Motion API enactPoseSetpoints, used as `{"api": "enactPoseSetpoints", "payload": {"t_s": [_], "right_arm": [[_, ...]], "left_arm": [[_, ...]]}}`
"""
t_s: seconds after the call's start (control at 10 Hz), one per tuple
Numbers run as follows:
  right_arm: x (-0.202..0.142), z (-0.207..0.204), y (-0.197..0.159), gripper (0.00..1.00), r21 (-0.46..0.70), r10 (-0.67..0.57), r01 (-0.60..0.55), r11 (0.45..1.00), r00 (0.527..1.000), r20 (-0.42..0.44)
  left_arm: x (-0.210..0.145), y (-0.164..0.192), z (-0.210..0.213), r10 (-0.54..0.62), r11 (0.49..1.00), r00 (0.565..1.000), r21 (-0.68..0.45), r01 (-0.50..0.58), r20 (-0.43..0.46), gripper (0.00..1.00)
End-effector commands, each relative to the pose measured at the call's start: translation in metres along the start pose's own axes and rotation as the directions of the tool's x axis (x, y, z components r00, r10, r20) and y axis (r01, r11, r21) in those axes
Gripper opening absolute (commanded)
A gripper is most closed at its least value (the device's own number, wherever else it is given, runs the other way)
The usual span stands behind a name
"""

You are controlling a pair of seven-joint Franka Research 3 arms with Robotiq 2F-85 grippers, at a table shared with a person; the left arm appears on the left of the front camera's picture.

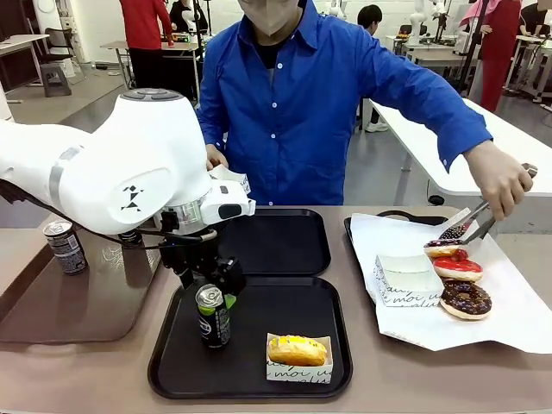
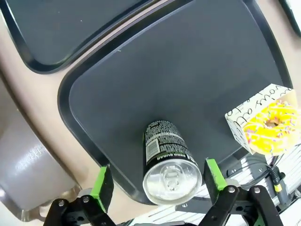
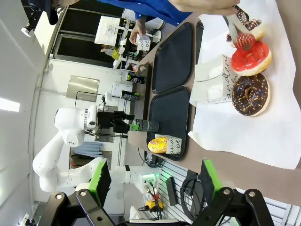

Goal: Set up donuts and drinks on trays.
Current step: Pick up one Pepsi coke and place it on the Flat Tray.

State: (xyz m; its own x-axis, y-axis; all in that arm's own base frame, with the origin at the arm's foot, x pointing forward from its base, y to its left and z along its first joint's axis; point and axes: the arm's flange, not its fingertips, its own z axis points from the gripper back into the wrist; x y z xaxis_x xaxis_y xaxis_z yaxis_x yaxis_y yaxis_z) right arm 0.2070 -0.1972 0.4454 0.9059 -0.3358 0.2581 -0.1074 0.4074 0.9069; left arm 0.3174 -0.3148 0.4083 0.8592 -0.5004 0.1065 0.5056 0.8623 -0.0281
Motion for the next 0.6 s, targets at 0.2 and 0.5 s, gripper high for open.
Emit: {"api": "enactPoseSetpoints", "payload": {"t_s": [0.2, 0.5], "right_arm": [[-0.001, 0.001, -0.001, 1.0, 0.015, 0.01, -0.01, 1.0, 1.0, 0.003], [-0.001, 0.001, -0.001, 1.0, 0.015, 0.01, -0.01, 1.0, 1.0, 0.003]], "left_arm": [[-0.029, -0.03, 0.031, -0.006, 0.999, 1.0, 0.038, 0.005, 0.018, 1.0], [-0.032, -0.029, 0.026, 0.015, 0.997, 1.0, 0.08, -0.014, -0.011, 1.0]]}}
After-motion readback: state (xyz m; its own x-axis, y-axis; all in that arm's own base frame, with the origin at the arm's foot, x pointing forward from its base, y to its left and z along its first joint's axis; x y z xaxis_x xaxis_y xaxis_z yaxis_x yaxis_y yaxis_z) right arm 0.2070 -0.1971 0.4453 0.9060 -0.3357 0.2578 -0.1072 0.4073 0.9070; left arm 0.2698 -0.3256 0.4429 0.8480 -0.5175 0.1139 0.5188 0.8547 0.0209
